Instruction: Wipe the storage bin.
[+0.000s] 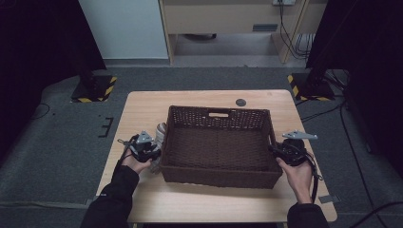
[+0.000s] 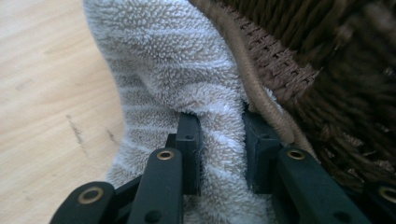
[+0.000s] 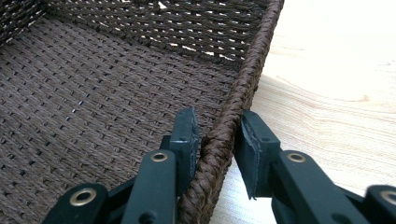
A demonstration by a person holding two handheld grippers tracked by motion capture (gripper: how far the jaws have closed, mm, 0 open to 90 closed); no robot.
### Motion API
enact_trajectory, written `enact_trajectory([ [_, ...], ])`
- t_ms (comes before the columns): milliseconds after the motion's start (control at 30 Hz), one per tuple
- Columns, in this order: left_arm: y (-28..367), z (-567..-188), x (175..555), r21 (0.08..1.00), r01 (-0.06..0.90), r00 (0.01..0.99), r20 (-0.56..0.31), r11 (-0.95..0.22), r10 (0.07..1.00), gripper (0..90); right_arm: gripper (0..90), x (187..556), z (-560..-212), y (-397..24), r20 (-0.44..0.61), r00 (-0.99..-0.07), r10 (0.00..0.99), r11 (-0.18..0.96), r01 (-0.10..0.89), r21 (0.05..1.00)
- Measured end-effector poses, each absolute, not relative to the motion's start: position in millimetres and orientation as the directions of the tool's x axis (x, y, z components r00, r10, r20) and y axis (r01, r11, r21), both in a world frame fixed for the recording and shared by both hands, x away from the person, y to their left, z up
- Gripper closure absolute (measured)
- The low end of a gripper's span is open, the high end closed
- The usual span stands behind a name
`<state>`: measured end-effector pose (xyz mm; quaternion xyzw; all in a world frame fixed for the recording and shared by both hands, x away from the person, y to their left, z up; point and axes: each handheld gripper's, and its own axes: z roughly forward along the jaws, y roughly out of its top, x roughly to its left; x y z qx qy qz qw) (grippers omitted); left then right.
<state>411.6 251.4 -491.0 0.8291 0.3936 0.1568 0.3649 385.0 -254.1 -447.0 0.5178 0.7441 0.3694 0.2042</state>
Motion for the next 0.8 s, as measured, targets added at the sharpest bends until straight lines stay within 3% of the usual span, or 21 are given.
enact_trajectory([
  [433, 280, -437, 393, 0.864, 0.424, 0.632, -0.068, -0.272, 0.772, 69.7, 71.2, 383, -446, -252, 0.071, -0.351, 0.934, 0.176, 0.623, 0.762],
  [800, 261, -456, 404, 0.821, 0.453, 0.662, -0.049, -0.348, 0.748, 70.2, 70.6, 386, -447, -251, 0.075, -0.323, 0.943, 0.156, 0.631, 0.76],
])
